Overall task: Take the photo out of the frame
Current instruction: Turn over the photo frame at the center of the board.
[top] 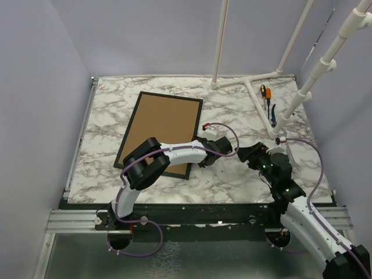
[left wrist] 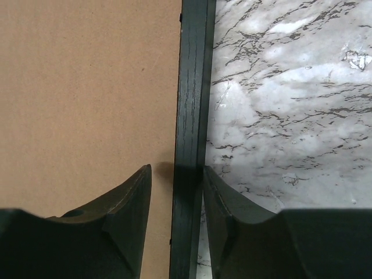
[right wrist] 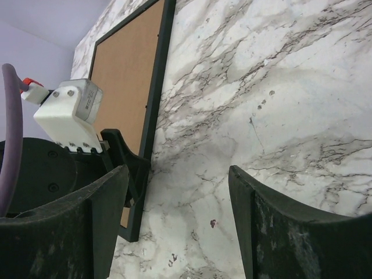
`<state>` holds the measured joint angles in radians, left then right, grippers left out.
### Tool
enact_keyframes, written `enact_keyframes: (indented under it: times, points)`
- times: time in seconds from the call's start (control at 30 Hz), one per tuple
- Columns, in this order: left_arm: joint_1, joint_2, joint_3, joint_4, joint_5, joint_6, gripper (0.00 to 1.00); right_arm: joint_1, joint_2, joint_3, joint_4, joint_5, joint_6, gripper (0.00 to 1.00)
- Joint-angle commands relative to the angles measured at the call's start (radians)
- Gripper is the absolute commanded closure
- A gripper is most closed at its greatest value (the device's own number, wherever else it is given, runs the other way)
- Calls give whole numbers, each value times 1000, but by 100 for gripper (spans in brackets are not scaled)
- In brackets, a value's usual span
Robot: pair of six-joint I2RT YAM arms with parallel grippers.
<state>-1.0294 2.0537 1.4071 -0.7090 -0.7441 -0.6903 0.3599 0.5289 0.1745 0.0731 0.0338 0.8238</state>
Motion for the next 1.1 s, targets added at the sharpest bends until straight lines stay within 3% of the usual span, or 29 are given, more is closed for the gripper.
enact_keyframes:
  times: [0.0,0.23,0.33,0.5,0.73,1.07]
  points:
    - [5,93,-34,-66,50,29,54,-1,34,-19,75,-72,20,29]
    - [4,92,-60,43,187,105,53,-1,58,-41,109,-92,37,29]
    - [9,78,-85,96,277,150,65,-1,67,-36,112,-95,33,29]
    - [55,48,-143,138,359,143,100,-1,82,-36,122,-105,27,29]
    - [82,-59,-165,143,371,160,100,-1,270,-46,310,-289,34,29]
    - [107,-201,-172,128,389,181,100,-1,771,92,687,-440,315,28]
